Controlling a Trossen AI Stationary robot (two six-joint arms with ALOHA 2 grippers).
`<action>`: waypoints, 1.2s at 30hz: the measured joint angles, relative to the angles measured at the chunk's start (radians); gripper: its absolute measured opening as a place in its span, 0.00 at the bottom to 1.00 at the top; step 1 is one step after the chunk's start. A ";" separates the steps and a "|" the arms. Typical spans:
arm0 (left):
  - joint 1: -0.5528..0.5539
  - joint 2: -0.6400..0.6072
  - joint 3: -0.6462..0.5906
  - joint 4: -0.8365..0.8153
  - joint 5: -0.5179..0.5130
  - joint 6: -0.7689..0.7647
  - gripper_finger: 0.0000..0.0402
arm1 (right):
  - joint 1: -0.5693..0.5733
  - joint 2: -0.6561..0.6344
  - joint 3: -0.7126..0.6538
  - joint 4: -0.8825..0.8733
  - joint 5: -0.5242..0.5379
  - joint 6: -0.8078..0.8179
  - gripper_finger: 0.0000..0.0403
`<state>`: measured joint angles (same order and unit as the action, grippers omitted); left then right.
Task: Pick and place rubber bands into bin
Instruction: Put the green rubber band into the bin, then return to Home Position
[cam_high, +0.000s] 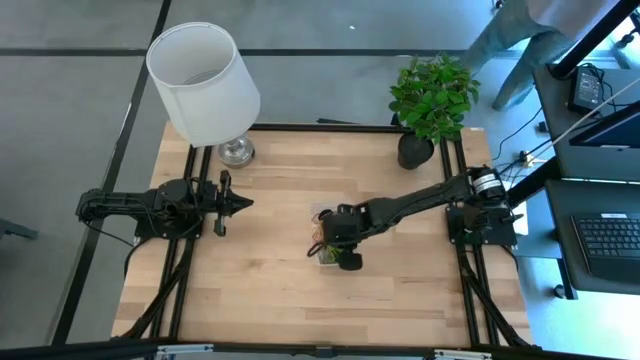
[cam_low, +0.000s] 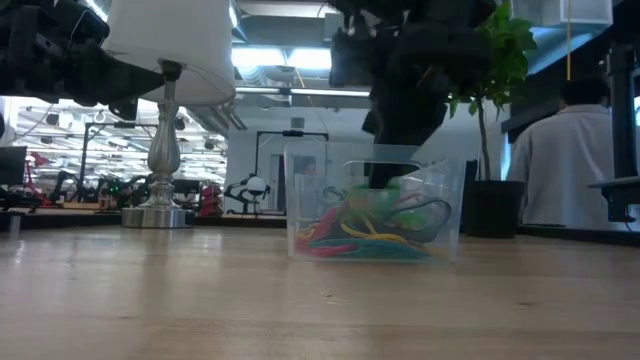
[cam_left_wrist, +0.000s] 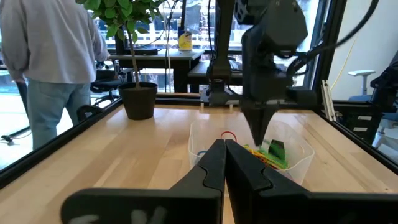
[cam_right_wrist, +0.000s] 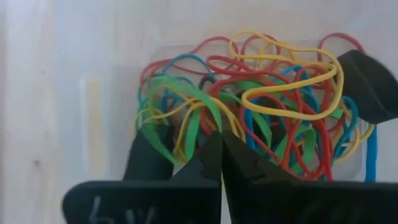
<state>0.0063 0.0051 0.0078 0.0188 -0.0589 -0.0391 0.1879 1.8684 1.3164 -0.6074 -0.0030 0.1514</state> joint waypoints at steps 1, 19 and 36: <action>0.000 0.000 0.000 0.000 0.000 0.000 0.01 | -0.001 0.011 0.002 -0.001 0.000 0.000 0.01; 0.000 0.000 0.000 0.000 0.000 0.000 0.02 | -0.002 -0.052 0.040 -0.086 0.009 -0.086 0.36; 0.000 0.000 0.000 0.000 0.000 0.000 0.02 | -0.030 -0.253 -0.135 0.062 0.000 -0.159 0.30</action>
<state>0.0066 0.0051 0.0079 0.0189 -0.0589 -0.0391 0.1579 1.6156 1.1811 -0.5451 -0.0033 -0.0078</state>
